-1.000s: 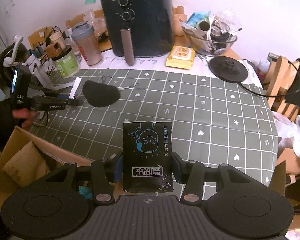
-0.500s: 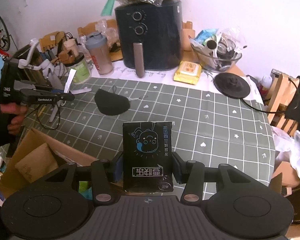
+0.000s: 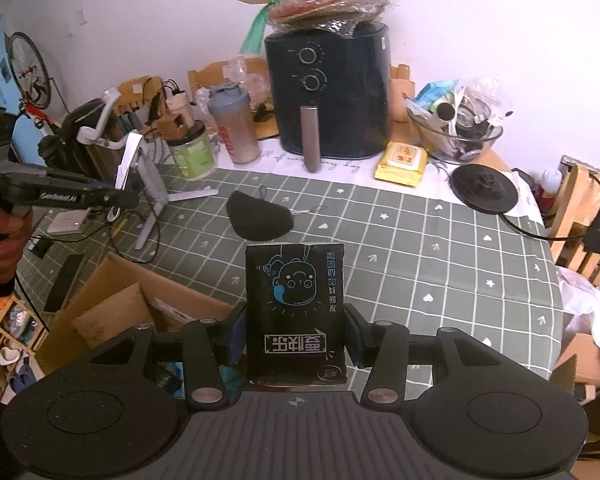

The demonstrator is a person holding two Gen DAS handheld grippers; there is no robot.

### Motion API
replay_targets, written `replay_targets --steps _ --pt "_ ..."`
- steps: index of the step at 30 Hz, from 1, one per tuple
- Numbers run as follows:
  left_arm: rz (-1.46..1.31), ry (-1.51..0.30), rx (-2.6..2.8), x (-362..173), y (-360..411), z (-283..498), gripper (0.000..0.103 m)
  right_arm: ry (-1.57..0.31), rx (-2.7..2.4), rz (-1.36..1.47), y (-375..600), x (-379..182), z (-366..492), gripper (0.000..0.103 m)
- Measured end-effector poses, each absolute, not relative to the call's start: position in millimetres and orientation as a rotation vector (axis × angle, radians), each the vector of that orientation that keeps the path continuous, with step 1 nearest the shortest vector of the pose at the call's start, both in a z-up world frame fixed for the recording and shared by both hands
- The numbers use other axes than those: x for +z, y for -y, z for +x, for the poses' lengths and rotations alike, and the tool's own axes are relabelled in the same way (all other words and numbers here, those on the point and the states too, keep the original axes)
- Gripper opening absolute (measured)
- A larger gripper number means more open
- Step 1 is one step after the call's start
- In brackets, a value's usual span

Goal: Organize soft objects
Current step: 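Carry the black card box toward the box with the right gripper, then lower the black card box into the box and open the right gripper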

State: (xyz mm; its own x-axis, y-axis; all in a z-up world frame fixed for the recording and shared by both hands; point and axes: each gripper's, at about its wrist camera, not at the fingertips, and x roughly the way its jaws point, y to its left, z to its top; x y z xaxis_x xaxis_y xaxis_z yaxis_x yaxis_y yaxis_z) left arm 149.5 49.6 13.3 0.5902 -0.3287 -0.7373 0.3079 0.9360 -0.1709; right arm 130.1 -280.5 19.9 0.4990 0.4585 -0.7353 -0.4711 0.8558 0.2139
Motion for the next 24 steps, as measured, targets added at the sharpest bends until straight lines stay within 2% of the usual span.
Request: replay_targets --steps 11,12,14,15,16,24 --pt "-0.054 -0.952 -0.445 9 -22 100 0.015 -0.868 0.647 0.006 275 21 113 0.051" --pt "-0.061 -0.955 -0.453 6 -20 96 0.017 -0.866 0.653 0.005 275 21 112 0.051" --pt "-0.076 -0.970 -0.439 1 -17 90 0.028 -0.865 0.667 0.005 275 21 109 0.051" --pt "-0.082 -0.979 -0.433 -2 -16 89 0.039 -0.864 0.673 0.005 274 21 108 0.051" --pt "-0.085 -0.984 -0.430 -4 -15 85 0.045 -0.864 0.679 0.005 274 21 106 0.051" --pt "-0.088 -1.000 -0.347 -7 -10 71 0.048 -0.895 0.724 0.015 269 12 95 0.051"
